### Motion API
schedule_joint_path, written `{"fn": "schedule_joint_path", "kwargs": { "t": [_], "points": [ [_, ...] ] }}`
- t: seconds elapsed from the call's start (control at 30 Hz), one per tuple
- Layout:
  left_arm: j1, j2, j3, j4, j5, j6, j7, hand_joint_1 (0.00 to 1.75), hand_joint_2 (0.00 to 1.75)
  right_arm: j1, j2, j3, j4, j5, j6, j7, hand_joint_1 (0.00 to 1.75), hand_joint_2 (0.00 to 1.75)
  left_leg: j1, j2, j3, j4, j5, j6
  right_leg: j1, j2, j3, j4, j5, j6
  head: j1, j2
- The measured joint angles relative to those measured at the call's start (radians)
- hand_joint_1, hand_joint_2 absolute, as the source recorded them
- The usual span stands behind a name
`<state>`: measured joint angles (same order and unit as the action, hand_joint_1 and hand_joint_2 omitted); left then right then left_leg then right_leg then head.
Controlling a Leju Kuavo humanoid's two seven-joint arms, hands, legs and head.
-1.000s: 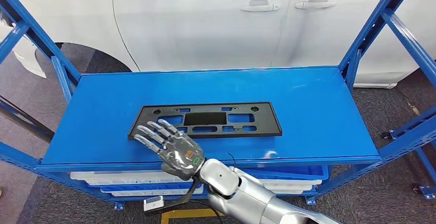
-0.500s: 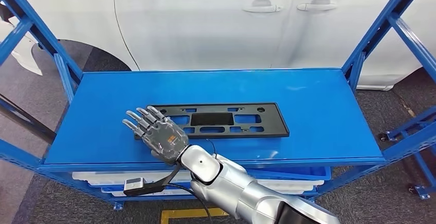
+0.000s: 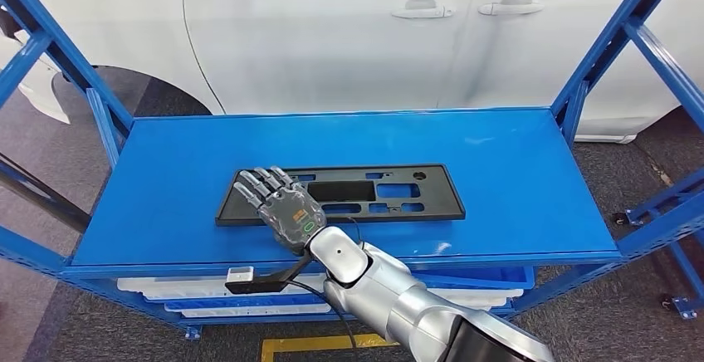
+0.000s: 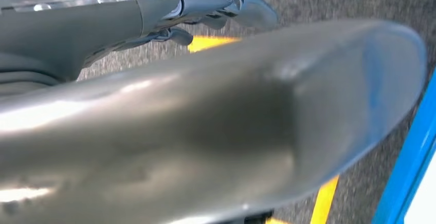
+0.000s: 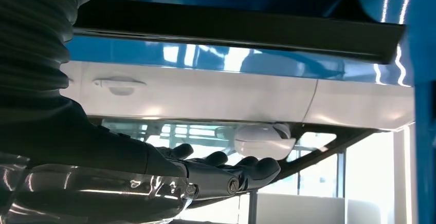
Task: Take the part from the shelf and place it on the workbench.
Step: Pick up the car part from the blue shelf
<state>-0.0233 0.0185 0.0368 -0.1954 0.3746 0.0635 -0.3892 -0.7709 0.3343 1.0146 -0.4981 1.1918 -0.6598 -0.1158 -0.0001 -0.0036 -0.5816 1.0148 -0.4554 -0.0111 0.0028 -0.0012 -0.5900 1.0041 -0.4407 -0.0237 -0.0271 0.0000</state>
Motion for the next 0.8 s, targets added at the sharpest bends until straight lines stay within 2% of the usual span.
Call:
{"fn": "schedule_joint_path", "kwargs": {
  "t": [0.03,0.07,0.13,0.17,0.2,0.23,0.3,0.37,0.4,0.5,0.57,0.63,0.67,0.7,0.73,0.77,0.8],
  "points": [
    [0.000,0.001,-0.001,0.000,-0.002,-0.001,0.000,0.00,0.00,-0.002,0.000,-0.005,0.006,0.005,0.001,0.006,0.00,1.75,0.001,0.000,-0.009,0.023,-0.016,-0.005,-0.004,0.000,0.003,-0.006,0.003,-0.003,-0.001,0.000],
    [0.000,0.002,-0.001,0.000,-0.004,-0.001,0.000,0.00,0.00,-0.005,-0.001,-0.010,0.012,0.011,0.001,0.012,0.00,1.75,0.004,0.000,-0.029,0.069,-0.044,-0.011,-0.007,-0.001,0.006,-0.010,0.005,-0.005,-0.003,0.000],
    [-0.001,0.003,-0.002,0.000,-0.007,-0.002,0.000,0.00,0.00,-0.008,-0.004,-0.023,0.026,0.023,0.003,0.025,0.00,1.75,0.011,0.000,-0.091,0.203,-0.106,-0.022,-0.008,-0.001,0.006,-0.010,0.004,-0.006,-0.006,0.000],
    [0.000,0.004,-0.002,0.000,-0.008,-0.002,0.000,0.00,0.00,-0.007,-0.006,-0.029,0.034,0.030,0.003,0.033,0.00,1.75,0.015,0.000,-0.118,0.257,-0.122,-0.027,-0.008,-0.002,0.006,-0.010,0.004,-0.006,-0.006,0.000],
    [0.001,0.005,-0.002,0.000,-0.008,-0.002,0.000,0.00,0.00,-0.007,-0.009,-0.036,0.040,0.037,0.003,0.040,0.00,1.75,0.018,0.000,-0.128,0.275,-0.118,-0.031,-0.009,-0.001,0.007,-0.010,0.003,-0.005,-0.006,0.000],
    [0.002,0.006,-0.002,0.000,-0.008,-0.002,0.000,0.00,0.00,-0.007,-0.012,-0.042,0.045,0.044,0.003,0.048,0.00,1.75,0.021,0.001,-0.120,0.256,-0.096,-0.034,-0.010,0.000,0.008,-0.009,0.002,-0.004,-0.006,0.000],
    [0.001,0.007,-0.002,0.000,-0.008,-0.002,0.000,0.00,0.00,-0.012,-0.014,-0.055,0.053,0.059,0.007,0.068,0.00,1.75,0.027,0.001,-0.056,0.122,-0.025,-0.038,-0.011,0.002,0.012,-0.006,-0.002,0.004,-0.005,0.000],
    [-0.001,0.008,-0.002,0.000,-0.008,-0.002,-0.001,0.00,0.00,-0.020,-0.016,-0.069,0.060,0.075,0.019,0.088,0.01,1.75,0.026,-0.001,-0.003,0.010,0.012,-0.030,-0.009,0.004,0.010,-0.001,-0.006,0.016,-0.005,0.000],
    [-0.001,0.008,-0.002,0.000,-0.009,-0.002,-0.001,0.00,0.00,-0.024,-0.018,-0.074,0.063,0.081,0.027,0.096,0.41,1.75,0.023,-0.002,0.004,-0.007,0.010,-0.023,-0.008,0.004,0.008,0.000,-0.006,0.021,-0.005,0.000],
    [0.001,0.008,-0.002,0.000,-0.010,-0.002,-0.002,0.00,0.00,-0.028,-0.023,-0.091,0.071,0.093,0.052,0.115,1.71,1.75,0.021,-0.003,0.002,-0.011,0.012,0.000,-0.009,0.004,0.005,0.004,-0.010,0.037,-0.005,0.000],
    [0.001,0.008,-0.001,0.000,-0.011,-0.002,-0.003,0.00,0.00,-0.035,-0.027,-0.104,0.076,0.097,0.072,0.122,1.75,1.75,0.023,-0.002,0.003,-0.015,0.015,0.012,-0.011,0.003,-0.020,0.062,-0.048,0.045,-0.004,0.000],
    [-0.001,0.009,-0.001,0.000,-0.012,-0.002,-0.004,0.00,0.00,-0.043,-0.032,-0.121,0.082,0.105,0.096,0.129,1.75,1.75,0.019,-0.001,0.002,-0.015,0.015,0.021,-0.010,0.002,-0.088,0.204,-0.113,0.046,-0.004,0.000],
    [-0.002,0.009,-0.001,0.000,-0.013,-0.002,-0.004,0.00,0.00,-0.045,-0.036,-0.130,0.086,0.110,0.109,0.134,1.75,1.75,0.017,-0.001,0.002,-0.015,0.015,0.023,-0.010,0.002,-0.121,0.270,-0.136,0.045,-0.004,0.000],
    [-0.002,0.010,-0.001,0.000,-0.014,-0.002,-0.005,0.00,0.00,-0.046,-0.039,-0.137,0.089,0.114,0.119,0.139,1.75,1.75,0.014,-0.002,0.003,-0.014,0.014,0.025,-0.009,0.002,-0.143,0.310,-0.141,0.043,-0.004,0.000],
    [-0.001,0.010,-0.001,0.000,-0.015,-0.002,-0.005,0.00,0.00,-0.046,-0.042,-0.142,0.092,0.118,0.126,0.142,1.75,1.75,0.011,-0.002,0.004,-0.014,0.013,0.027,-0.008,0.002,-0.142,0.301,-0.124,0.039,-0.004,0.000],
    [-0.001,0.010,-0.001,0.000,-0.016,-0.002,-0.005,0.00,0.00,-0.048,-0.044,-0.148,0.094,0.121,0.132,0.144,1.75,1.75,0.008,-0.003,0.007,-0.013,0.012,0.027,-0.006,0.002,-0.121,0.251,-0.089,0.032,-0.004,0.000],
    [-0.001,0.010,-0.001,0.000,-0.016,-0.003,-0.005,0.00,0.00,-0.050,-0.046,-0.152,0.095,0.124,0.136,0.147,1.75,1.75,0.006,-0.004,0.008,-0.013,0.010,0.028,-0.002,0.002,-0.087,0.176,-0.049,0.021,-0.004,0.000]
  ]
}}
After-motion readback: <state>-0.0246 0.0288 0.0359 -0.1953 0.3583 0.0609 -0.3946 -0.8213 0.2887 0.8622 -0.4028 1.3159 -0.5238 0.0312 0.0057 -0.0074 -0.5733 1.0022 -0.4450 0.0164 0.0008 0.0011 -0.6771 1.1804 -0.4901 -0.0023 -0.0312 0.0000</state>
